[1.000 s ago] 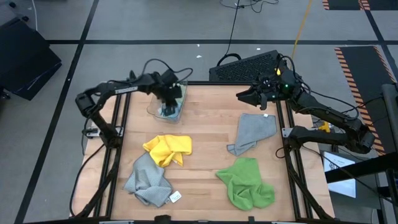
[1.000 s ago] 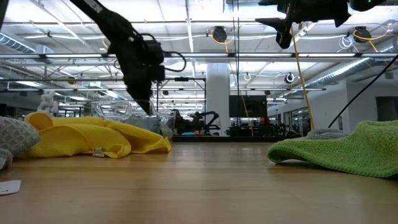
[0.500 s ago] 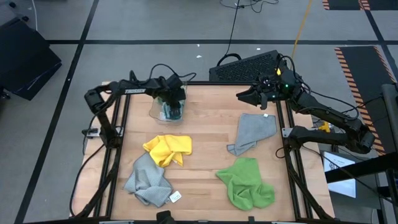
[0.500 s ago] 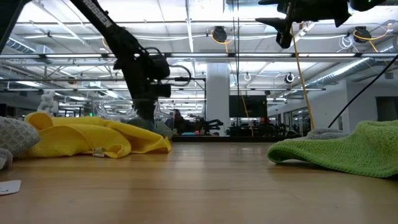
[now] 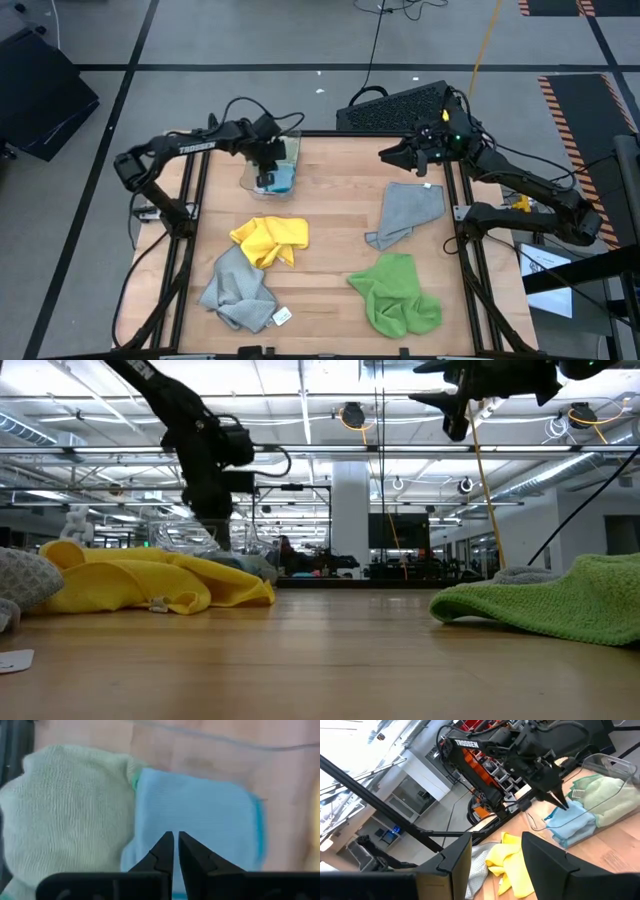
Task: Fold microfiber towels
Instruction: Put the blue microfiber cloth into the transparent bin, then fold the yellow microfiber cloth
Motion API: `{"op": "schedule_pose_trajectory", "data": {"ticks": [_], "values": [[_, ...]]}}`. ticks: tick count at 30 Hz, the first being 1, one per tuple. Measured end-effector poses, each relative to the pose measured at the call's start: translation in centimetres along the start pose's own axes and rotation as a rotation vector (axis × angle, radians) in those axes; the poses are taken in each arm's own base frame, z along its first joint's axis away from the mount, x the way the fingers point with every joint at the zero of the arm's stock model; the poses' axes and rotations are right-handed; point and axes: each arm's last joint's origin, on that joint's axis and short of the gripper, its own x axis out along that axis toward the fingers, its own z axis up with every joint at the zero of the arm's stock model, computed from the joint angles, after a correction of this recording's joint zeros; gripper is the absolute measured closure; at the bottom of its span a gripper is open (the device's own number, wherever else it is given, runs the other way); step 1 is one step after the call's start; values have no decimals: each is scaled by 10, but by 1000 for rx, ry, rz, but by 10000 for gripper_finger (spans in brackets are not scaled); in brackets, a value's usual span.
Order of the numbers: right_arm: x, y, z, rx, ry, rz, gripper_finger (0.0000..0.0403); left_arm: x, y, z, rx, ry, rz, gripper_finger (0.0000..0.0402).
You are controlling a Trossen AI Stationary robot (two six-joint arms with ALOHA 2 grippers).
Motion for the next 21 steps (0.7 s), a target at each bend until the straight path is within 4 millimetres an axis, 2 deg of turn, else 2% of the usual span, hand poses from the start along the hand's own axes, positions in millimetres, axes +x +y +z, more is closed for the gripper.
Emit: {"op": "schedule_pose_trajectory", "data": {"ticks": [7,11,15,21], "values": [[2,-3,-1,5,10,-6,239,41,3,-12,1,58,-18,371],[2,-3,-1,12,10,-7,239,43,3,-11,-11,62,-21,371],[2,-3,-1,12,9,-7,239,23,6,-2,-49,58,2,371],[2,-3,-1,8,10,-8,239,-33,9,22,-58,-38,111,371]]}}
